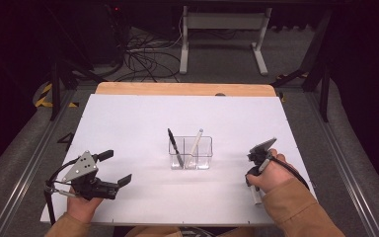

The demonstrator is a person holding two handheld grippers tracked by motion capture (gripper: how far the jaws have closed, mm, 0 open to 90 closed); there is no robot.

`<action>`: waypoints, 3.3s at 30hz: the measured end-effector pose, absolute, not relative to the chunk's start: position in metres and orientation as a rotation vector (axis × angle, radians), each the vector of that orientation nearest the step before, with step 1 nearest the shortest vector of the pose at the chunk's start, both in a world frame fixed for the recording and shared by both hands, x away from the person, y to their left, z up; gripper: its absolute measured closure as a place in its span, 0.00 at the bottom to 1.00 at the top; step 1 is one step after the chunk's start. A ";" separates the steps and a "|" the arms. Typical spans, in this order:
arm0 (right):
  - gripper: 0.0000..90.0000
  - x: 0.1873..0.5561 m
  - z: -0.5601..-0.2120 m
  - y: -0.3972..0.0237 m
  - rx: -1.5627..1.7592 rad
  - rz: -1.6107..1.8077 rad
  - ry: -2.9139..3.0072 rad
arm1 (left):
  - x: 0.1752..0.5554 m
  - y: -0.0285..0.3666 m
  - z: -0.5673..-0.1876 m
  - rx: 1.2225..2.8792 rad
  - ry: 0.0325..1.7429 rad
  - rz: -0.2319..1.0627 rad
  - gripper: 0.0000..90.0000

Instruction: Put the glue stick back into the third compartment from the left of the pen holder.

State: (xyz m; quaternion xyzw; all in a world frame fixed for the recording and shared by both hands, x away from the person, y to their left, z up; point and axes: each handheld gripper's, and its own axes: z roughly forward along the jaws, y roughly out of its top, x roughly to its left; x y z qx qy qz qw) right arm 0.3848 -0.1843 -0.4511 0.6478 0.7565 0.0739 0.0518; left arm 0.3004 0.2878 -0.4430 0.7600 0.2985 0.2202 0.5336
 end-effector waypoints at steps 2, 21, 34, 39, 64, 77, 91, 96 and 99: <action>0.75 0.384 -0.451 -0.185 1.960 0.233 2.308 | 0.300 0.288 -0.443 1.811 0.711 0.524 0.01; 0.75 0.374 -0.421 -0.190 1.857 0.385 2.284 | 0.300 0.287 -0.443 1.807 0.718 0.525 0.01; 0.75 0.371 -0.400 -0.195 1.628 0.645 2.233 | 0.300 0.287 -0.443 1.811 0.712 0.528 0.01; 0.75 0.368 -0.393 -0.197 1.541 0.760 2.206 | 0.300 0.287 -0.443 1.813 0.715 0.530 0.01; 0.75 0.358 -0.376 -0.197 0.975 1.338 2.082 | 0.300 0.287 -0.443 1.812 0.717 0.532 0.01; 0.75 0.358 -0.374 -0.186 0.802 1.516 1.993 | 0.300 0.287 -0.443 1.817 0.709 0.534 0.01; 0.75 0.366 -0.378 -0.171 0.740 1.589 1.976 | 0.299 0.286 -0.444 1.812 0.711 0.523 0.01; 0.75 0.368 -0.381 -0.169 0.729 1.626 1.963 | 0.299 0.285 -0.444 1.812 0.712 0.524 0.01; 0.75 0.369 -0.383 -0.167 0.705 1.626 1.961 | 0.299 0.286 -0.444 1.817 0.707 0.530 0.01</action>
